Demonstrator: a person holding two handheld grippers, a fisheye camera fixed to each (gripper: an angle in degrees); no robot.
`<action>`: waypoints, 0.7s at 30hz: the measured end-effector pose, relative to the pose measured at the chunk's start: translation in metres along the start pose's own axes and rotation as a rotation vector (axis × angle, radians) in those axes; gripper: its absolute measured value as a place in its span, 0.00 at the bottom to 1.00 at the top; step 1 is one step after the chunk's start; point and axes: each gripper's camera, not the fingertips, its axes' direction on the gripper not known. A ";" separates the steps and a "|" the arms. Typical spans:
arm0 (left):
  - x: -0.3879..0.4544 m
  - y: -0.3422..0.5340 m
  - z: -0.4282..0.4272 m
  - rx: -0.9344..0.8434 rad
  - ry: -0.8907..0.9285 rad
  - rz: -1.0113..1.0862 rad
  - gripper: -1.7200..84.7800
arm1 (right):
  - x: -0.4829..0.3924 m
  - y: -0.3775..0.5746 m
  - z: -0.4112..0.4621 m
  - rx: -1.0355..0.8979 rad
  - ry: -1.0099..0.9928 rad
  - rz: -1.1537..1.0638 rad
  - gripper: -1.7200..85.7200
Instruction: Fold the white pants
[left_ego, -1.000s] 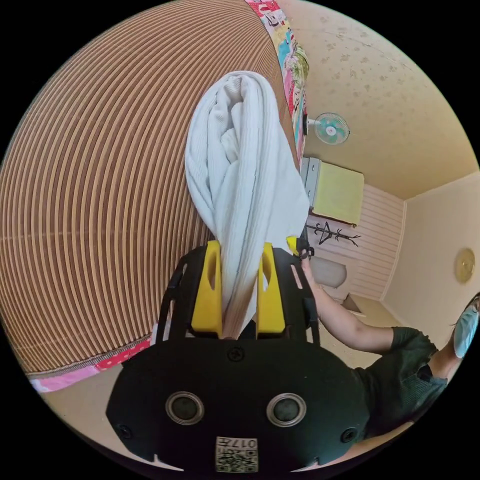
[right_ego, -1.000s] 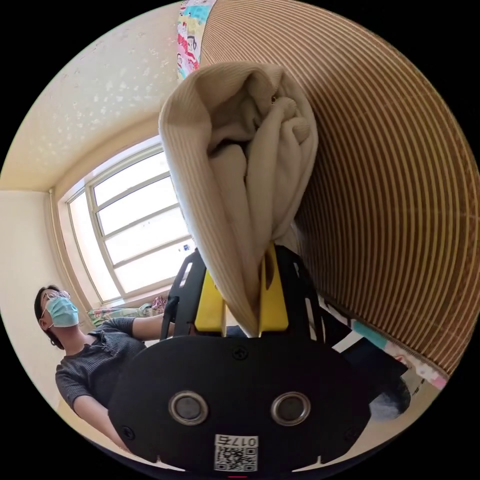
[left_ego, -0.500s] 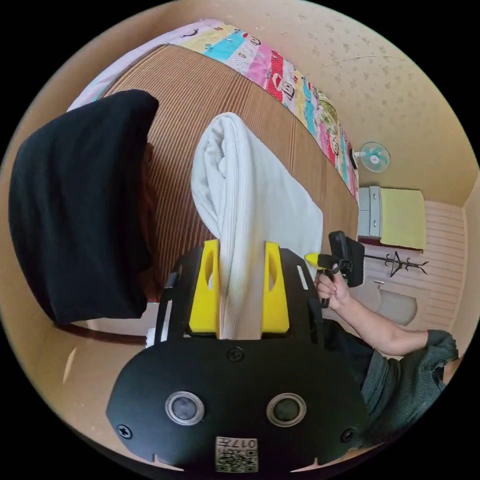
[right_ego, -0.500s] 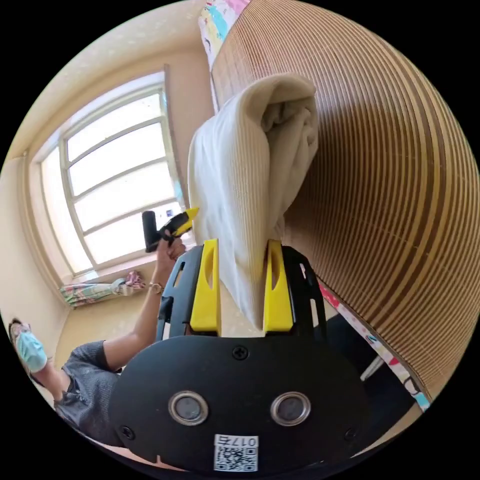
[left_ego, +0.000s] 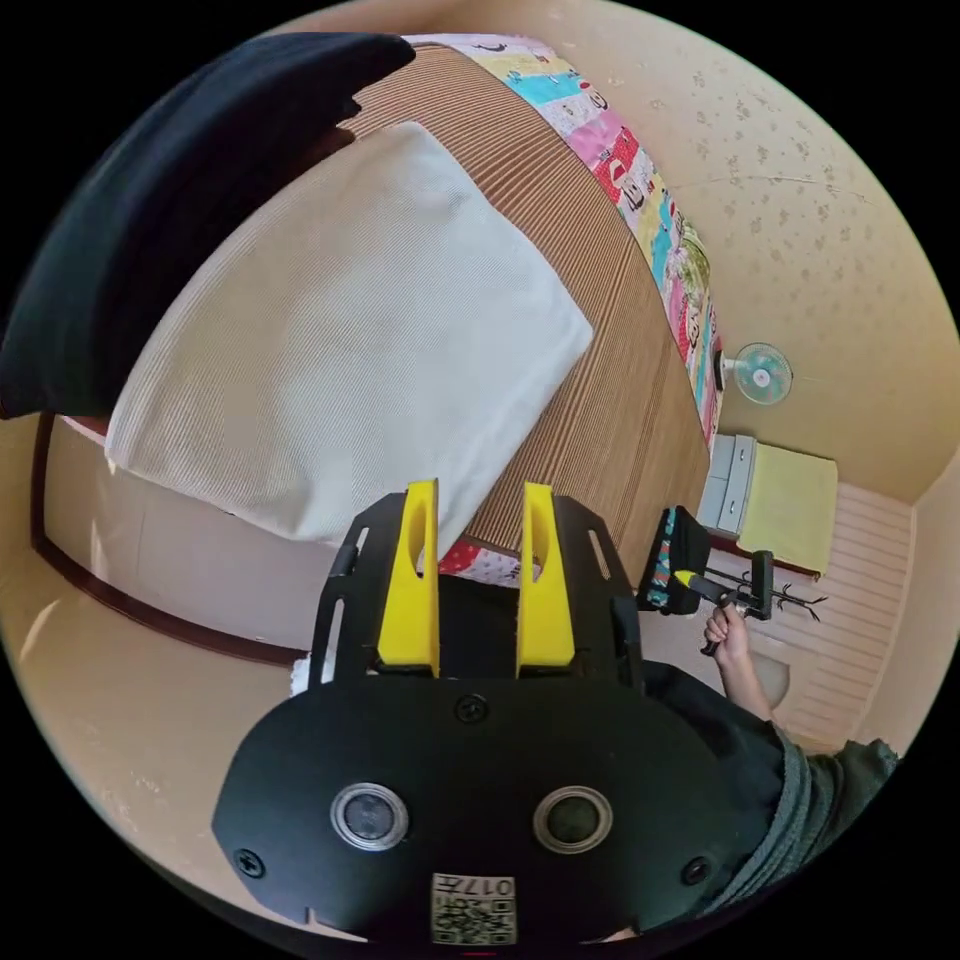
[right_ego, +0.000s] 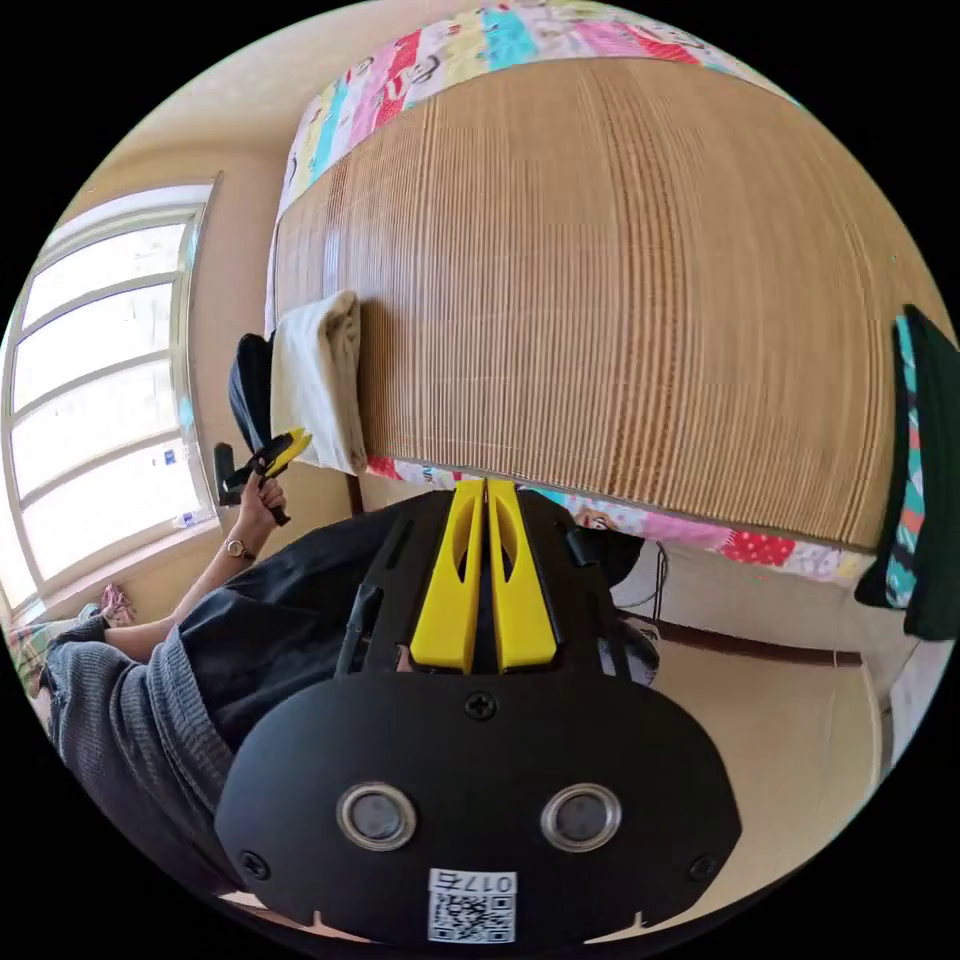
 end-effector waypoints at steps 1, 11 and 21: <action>0.003 -0.004 0.010 0.010 -0.014 0.001 0.16 | 0.004 0.025 -0.026 0.090 -0.011 0.040 0.03; -0.005 -0.114 0.133 -0.107 -0.154 -0.255 0.08 | -0.073 0.282 -0.198 1.037 0.608 0.330 0.02; -0.017 -0.132 0.154 -0.022 0.001 -0.354 0.10 | -0.030 0.317 -0.209 0.962 0.579 0.629 0.02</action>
